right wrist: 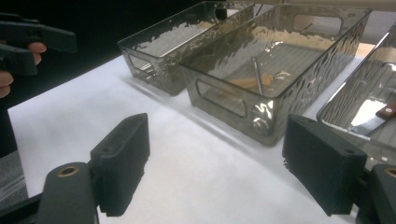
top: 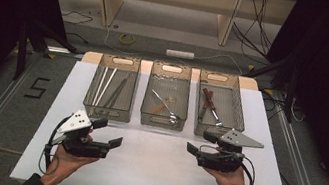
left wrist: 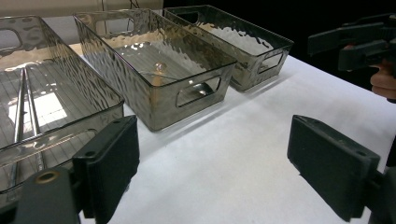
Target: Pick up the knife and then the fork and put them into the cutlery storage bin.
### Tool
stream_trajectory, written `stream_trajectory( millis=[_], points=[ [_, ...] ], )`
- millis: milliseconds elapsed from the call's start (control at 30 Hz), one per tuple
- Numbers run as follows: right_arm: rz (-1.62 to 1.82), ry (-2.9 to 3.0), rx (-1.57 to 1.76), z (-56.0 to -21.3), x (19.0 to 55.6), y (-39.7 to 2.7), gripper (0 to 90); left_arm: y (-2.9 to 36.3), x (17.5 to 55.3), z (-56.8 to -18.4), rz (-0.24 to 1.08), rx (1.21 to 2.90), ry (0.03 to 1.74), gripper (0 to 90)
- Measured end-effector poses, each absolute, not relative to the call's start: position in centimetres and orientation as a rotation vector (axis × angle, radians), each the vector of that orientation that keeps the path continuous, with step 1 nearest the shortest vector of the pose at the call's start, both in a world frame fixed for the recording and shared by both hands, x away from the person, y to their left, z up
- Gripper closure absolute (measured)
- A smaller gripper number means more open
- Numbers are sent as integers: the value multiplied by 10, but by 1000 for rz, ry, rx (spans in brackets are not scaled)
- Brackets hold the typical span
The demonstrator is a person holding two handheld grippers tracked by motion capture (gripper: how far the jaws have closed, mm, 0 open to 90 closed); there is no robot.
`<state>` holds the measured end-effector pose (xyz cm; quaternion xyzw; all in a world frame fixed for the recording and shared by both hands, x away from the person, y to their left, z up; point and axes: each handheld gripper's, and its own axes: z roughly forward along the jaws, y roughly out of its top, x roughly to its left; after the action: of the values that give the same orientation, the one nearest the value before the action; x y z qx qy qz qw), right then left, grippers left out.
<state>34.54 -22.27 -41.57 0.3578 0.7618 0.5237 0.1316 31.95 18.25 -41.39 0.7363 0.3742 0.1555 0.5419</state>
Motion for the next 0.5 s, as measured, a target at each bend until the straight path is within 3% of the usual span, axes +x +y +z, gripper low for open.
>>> stream_trajectory(
  millis=[500],
  points=[
    [1497,2198,1063,-426,330,-235,227,182,319,-414,361,1756,885,164]
  ],
)
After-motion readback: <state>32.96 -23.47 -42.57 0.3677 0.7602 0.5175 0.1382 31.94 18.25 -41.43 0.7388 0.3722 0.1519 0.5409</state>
